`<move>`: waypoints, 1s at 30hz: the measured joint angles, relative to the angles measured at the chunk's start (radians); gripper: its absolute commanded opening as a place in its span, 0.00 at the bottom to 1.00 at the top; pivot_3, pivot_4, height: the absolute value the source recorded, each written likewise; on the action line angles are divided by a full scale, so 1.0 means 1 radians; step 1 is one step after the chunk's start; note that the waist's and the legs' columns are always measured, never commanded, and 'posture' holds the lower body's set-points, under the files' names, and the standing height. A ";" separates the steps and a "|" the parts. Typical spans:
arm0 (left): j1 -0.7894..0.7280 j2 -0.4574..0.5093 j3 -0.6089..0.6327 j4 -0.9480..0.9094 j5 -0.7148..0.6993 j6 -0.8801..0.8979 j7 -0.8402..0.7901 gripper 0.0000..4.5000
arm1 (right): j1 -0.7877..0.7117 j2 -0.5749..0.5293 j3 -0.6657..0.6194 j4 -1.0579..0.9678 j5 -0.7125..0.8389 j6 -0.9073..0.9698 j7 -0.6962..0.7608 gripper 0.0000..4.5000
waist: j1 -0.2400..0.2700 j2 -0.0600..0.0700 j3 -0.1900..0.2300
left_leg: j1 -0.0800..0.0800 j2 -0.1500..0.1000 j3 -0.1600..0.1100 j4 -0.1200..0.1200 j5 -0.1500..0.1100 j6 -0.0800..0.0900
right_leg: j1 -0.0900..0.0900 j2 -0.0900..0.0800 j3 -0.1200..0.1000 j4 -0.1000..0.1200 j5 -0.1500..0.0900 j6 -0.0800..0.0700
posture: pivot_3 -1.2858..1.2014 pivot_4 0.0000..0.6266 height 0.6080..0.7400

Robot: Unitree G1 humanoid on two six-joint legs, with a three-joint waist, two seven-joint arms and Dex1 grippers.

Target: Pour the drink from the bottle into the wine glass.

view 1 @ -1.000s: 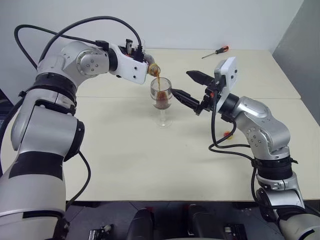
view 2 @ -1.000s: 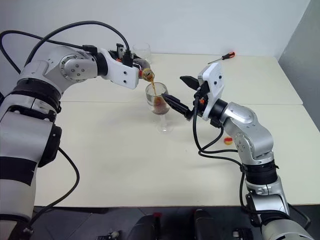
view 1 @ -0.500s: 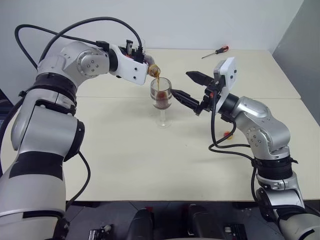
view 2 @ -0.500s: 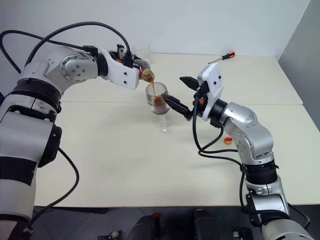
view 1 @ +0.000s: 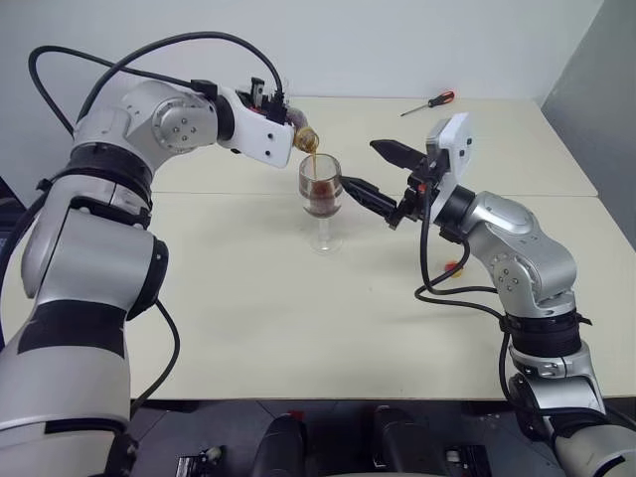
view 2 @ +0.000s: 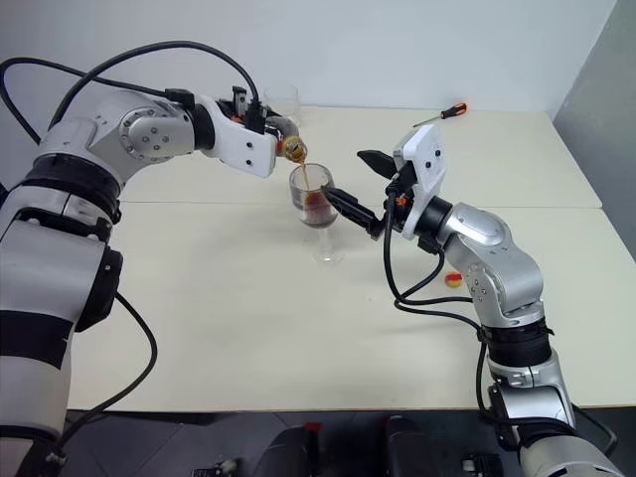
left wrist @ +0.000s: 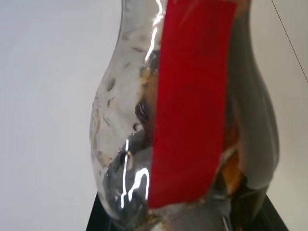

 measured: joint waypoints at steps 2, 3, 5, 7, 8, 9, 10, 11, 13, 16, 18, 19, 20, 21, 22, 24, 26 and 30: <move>0.000 0.000 -0.006 0.000 0.002 0.000 0.007 0.25 | 0.000 0.000 0.000 0.000 0.000 0.000 0.000 1.00 | 0.000 0.000 0.000 | 0.000 0.000 0.000 0.000 0.000 0.000 | 0.000 0.000 0.000 0.000 0.000 0.000 | 0.52 0.24 1.00; 0.000 0.000 -0.007 0.000 0.003 0.000 0.009 0.25 | 0.000 0.000 0.000 0.000 0.000 0.000 0.000 1.00 | 0.000 0.000 0.000 | 0.000 0.000 0.000 0.000 0.000 0.000 | 0.000 0.000 0.000 0.000 0.000 0.000 | 0.52 0.24 1.00; 0.000 0.000 -0.007 0.000 0.004 -0.001 0.011 0.25 | 0.000 0.000 0.000 0.001 0.000 0.000 0.000 1.00 | 0.000 0.000 0.000 | 0.000 0.000 0.000 0.000 0.000 0.000 | 0.000 0.000 0.000 0.000 0.000 0.000 | 0.52 0.24 1.00; 0.000 0.000 -0.011 0.000 0.005 -0.002 0.011 0.25 | 0.000 0.000 0.000 0.001 0.000 0.000 0.000 1.00 | 0.000 0.000 0.000 | 0.000 0.000 0.000 0.000 0.000 0.000 | 0.000 0.000 0.000 0.000 0.000 0.000 | 0.52 0.24 1.00; 0.000 0.000 -0.012 0.000 0.007 -0.003 0.011 0.25 | 0.000 0.000 0.000 0.001 0.000 0.000 0.000 1.00 | 0.000 0.000 0.000 | 0.000 0.000 0.000 0.000 0.000 0.000 | 0.000 0.000 0.000 0.000 0.000 0.000 | 0.52 0.24 1.00; 0.000 0.000 -0.013 0.000 0.009 -0.003 0.011 0.25 | 0.000 0.000 0.000 0.001 0.000 0.000 0.000 1.00 | 0.000 0.000 0.000 | 0.000 0.000 0.000 0.000 0.000 0.000 | 0.000 0.000 0.000 0.000 0.000 0.000 | 0.52 0.24 1.00; 0.000 0.000 -0.014 0.000 0.010 -0.005 0.011 0.25 | 0.000 0.000 0.000 0.001 0.000 0.000 0.000 1.00 | 0.000 0.000 0.000 | 0.000 0.000 0.000 0.000 0.000 0.000 | 0.000 0.000 0.000 0.000 0.000 0.000 | 0.52 0.24 1.00; 0.000 0.000 -0.014 0.000 0.011 -0.008 0.011 0.25 | 0.000 0.000 0.000 0.001 0.000 0.000 0.000 1.00 | 0.000 0.000 0.000 | 0.000 0.000 0.000 0.000 0.000 0.000 | 0.000 0.000 0.000 0.000 0.000 0.000 | 0.52 0.24 1.00; 0.000 0.000 -0.014 0.001 0.013 -0.011 0.011 0.25 | 0.000 0.000 0.000 0.001 0.000 0.000 -0.001 1.00 | 0.000 0.000 0.000 | 0.000 0.000 0.000 0.000 0.000 0.000 | 0.000 0.000 0.000 0.000 0.000 0.000 | 0.52 0.24 1.00; 0.000 0.000 -0.014 0.001 0.015 -0.012 0.012 0.25 | 0.000 0.000 0.000 0.001 0.000 0.000 -0.001 1.00 | 0.000 0.000 0.000 | 0.000 0.000 0.000 0.000 0.000 0.000 | 0.000 0.000 0.000 0.000 0.000 0.000 | 0.52 0.24 1.00; 0.000 0.000 -0.014 0.001 0.015 -0.012 0.013 0.25 | 0.000 0.000 0.000 0.001 0.000 0.000 -0.001 1.00 | 0.000 0.000 0.000 | 0.000 0.000 0.000 0.000 0.000 0.000 | 0.000 0.000 0.000 0.000 0.000 0.000 | 0.52 0.24 1.00; 0.000 0.000 -0.014 0.001 0.015 -0.012 0.013 0.25 | 0.000 0.000 0.000 0.001 0.000 0.000 -0.001 1.00 | 0.000 0.000 0.000 | 0.000 0.000 0.000 0.000 0.000 0.000 | 0.000 0.000 0.000 0.000 0.000 0.000 | 0.52 0.24 1.00; -0.001 0.000 -0.014 0.001 0.015 -0.012 0.013 0.25 | 0.000 0.000 0.000 0.001 0.001 0.000 -0.001 1.00 | 0.000 0.000 0.000 | 0.000 0.000 0.000 0.000 0.000 0.000 | 0.000 0.000 0.000 0.000 0.000 0.000 | 0.52 0.24 1.00; -0.001 0.000 -0.014 0.001 0.015 -0.012 0.013 0.25 | 0.000 0.000 0.000 0.001 0.001 0.000 -0.001 1.00 | 0.000 0.000 0.000 | 0.000 0.000 0.000 0.000 0.000 0.000 | 0.000 0.000 0.000 0.000 0.000 0.000 | 0.52 0.24 1.00; -0.001 0.000 -0.014 0.001 0.015 -0.012 0.013 0.25 | 0.000 0.000 0.000 0.001 0.001 0.000 -0.001 1.00 | 0.000 0.000 0.000 | 0.000 0.000 0.000 0.000 0.000 0.000 | 0.000 0.000 0.000 0.000 0.000 0.000 | 0.52 0.24 1.00; -0.001 0.000 -0.014 0.001 0.015 -0.012 0.013 0.25 | 0.000 0.000 0.000 0.001 0.001 0.000 -0.001 1.00 | 0.000 0.000 0.000 | 0.000 0.000 0.000 0.000 0.000 0.000 | 0.000 0.000 0.000 0.000 0.000 0.000 | 0.52 0.24 1.00; -0.001 0.000 -0.014 0.001 0.015 -0.012 0.013 0.25 | 0.000 0.000 0.000 0.001 0.001 0.000 -0.001 1.00 | 0.000 0.000 0.000 | 0.000 0.000 0.000 0.000 0.000 0.000 | 0.000 0.000 0.000 0.000 0.000 0.000 | 0.52 0.24 1.00; -0.001 0.000 -0.014 0.001 0.015 -0.011 0.013 0.25 | 0.000 0.000 0.000 0.001 0.001 0.000 -0.001 1.00 | 0.000 0.000 0.000 | 0.000 0.000 0.000 0.000 0.000 0.000 | 0.000 0.000 0.000 0.000 0.000 0.000 | 0.52 0.24 1.00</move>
